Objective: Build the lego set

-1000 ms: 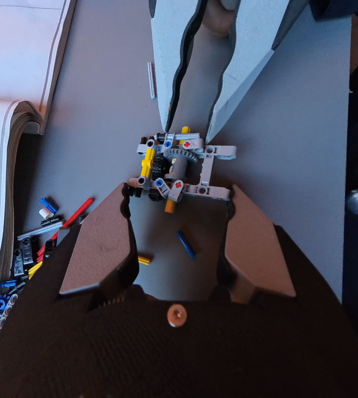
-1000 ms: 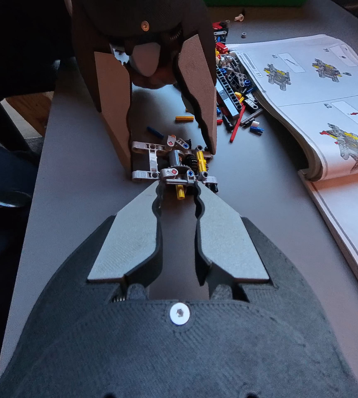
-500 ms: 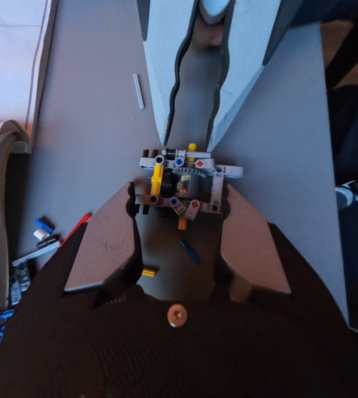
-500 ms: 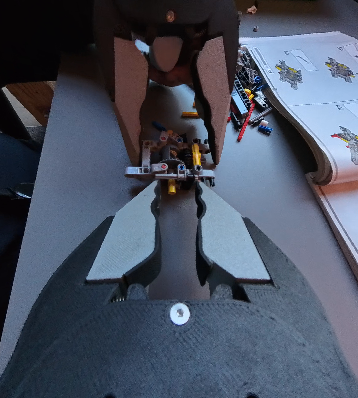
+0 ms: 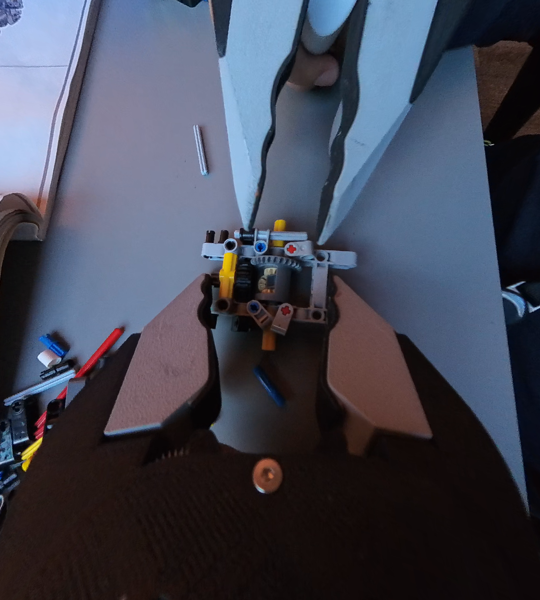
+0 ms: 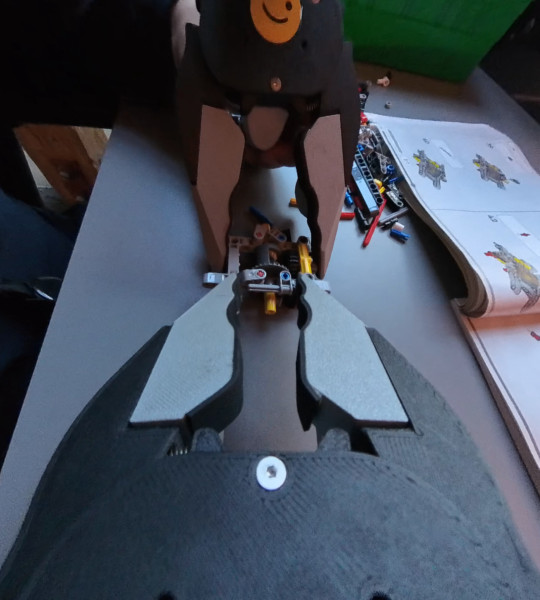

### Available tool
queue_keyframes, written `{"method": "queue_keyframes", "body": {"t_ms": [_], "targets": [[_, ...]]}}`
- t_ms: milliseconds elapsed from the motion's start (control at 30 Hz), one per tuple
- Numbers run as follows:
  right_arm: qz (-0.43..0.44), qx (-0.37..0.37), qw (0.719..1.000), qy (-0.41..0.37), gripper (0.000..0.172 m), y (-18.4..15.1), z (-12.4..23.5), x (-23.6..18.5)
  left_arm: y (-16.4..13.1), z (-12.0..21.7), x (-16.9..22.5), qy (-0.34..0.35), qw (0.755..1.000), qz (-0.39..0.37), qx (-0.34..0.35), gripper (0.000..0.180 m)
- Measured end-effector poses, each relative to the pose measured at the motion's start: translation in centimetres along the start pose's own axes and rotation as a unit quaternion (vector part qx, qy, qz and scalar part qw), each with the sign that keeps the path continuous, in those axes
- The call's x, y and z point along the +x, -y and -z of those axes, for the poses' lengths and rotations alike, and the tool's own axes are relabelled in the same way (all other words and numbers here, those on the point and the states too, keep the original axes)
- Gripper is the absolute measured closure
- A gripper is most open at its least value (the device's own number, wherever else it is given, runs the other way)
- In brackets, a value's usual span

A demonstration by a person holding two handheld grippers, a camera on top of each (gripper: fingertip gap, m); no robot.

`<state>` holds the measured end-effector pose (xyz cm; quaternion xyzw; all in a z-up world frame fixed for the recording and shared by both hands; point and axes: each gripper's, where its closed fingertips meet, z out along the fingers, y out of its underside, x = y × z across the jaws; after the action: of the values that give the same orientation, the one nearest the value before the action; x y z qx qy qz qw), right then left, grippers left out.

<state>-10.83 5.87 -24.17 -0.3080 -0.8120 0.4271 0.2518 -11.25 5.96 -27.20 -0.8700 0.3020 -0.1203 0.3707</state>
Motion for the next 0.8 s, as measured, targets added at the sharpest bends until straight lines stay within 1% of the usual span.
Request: {"method": "queue_keyframes", "body": {"t_ms": [133, 233, 300, 400, 467, 533, 667, 733, 800], "targets": [[0.001, -0.017, 1.0, 0.006, 0.145, -0.4, -0.3, -0.1, 0.1, 0.0, 0.0, 0.004, 1.0, -0.004, 0.001, 0.112], [-0.006, -0.009, 1.0, 0.004, 0.142, -0.3, -0.1, 0.1, 0.2, 0.0, 0.0, 0.005, 1.0, -0.012, 0.005, 0.111], [-0.016, -0.002, 1.0, 0.005, 0.143, -0.2, 0.2, 0.3, 0.2, 0.1, 0.0, 0.007, 1.0, -0.024, 0.008, 0.112], [-0.031, 0.009, 0.999, -0.008, 0.145, -0.2, 0.7, 1.1, 0.2, 0.5, -0.7, 0.033, 0.998, -0.044, 0.017, 0.112], [-0.044, 0.022, 0.999, -0.022, 0.146, 0.0, 1.2, 1.8, 1.0, 1.1, -0.8, 0.039, 0.996, -0.056, 0.049, 0.112], [-0.058, 0.036, 0.997, -0.041, 0.149, 0.3, 1.6, 2.7, 2.4, 1.9, -0.5, 0.037, 0.992, -0.069, 0.102, 0.112], [-0.079, 0.098, 0.991, -0.036, 0.155, 2.1, 2.9, 2.9, 5.0, 3.7, 0.0, 0.04, 0.974, -0.091, 0.205, 0.112], [-0.086, 0.126, 0.988, -0.025, 0.159, 2.9, 3.5, 2.6, 5.7, 4.3, 0.2, 0.039, 0.967, -0.095, 0.234, 0.112], [-0.094, 0.141, 0.985, -0.016, 0.159, 3.3, 3.8, 2.4, 5.9, 4.4, 0.2, 0.042, 0.964, -0.099, 0.243, 0.112]]}}
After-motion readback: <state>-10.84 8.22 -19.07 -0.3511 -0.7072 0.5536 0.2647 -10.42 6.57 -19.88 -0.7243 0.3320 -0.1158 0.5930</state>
